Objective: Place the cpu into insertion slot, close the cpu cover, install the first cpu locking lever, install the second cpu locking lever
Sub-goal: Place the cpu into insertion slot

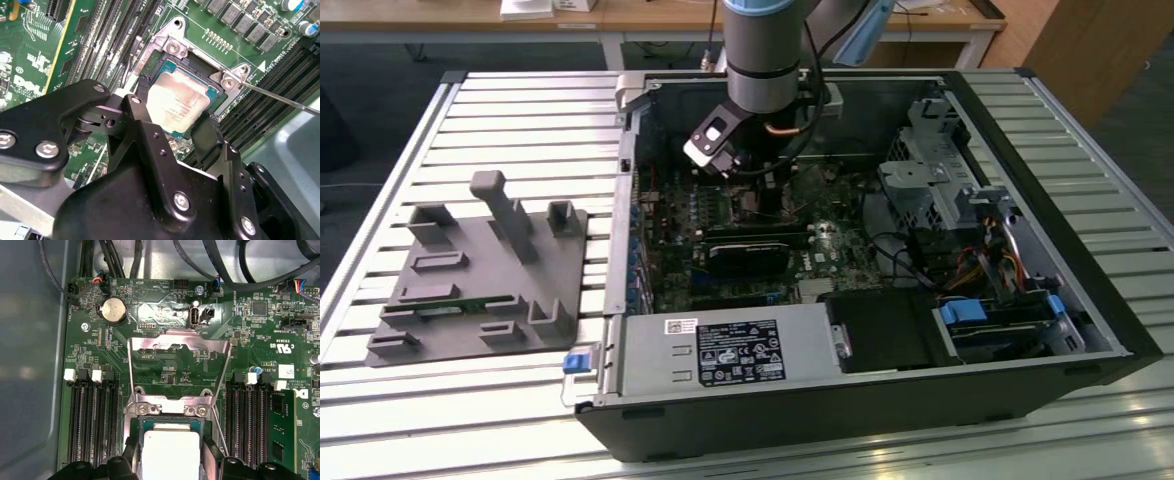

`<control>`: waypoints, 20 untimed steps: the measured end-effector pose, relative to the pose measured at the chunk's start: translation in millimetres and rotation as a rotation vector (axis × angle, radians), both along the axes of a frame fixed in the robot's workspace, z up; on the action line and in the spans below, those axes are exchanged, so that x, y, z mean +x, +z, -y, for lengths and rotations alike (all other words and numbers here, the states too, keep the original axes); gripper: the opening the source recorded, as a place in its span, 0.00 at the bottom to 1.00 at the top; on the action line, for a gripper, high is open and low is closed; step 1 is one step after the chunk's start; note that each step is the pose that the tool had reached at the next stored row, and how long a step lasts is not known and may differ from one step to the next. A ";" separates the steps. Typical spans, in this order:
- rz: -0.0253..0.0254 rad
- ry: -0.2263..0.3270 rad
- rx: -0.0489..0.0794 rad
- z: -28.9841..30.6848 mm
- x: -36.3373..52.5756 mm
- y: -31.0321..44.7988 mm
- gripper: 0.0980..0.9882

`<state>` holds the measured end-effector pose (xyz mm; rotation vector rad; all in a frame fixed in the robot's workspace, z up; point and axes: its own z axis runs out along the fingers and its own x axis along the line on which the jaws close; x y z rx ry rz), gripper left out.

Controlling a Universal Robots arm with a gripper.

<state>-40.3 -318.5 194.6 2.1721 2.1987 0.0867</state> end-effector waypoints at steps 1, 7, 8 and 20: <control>0.0001 0.000 0.000 0.0 0.0 1.5 0.58; -0.0168 0.000 0.000 0.0 2.3 10.7 0.56; -0.0198 0.000 0.000 0.0 2.5 12.0 0.56; -0.0263 0.000 0.027 3.8 2.8 14.6 0.03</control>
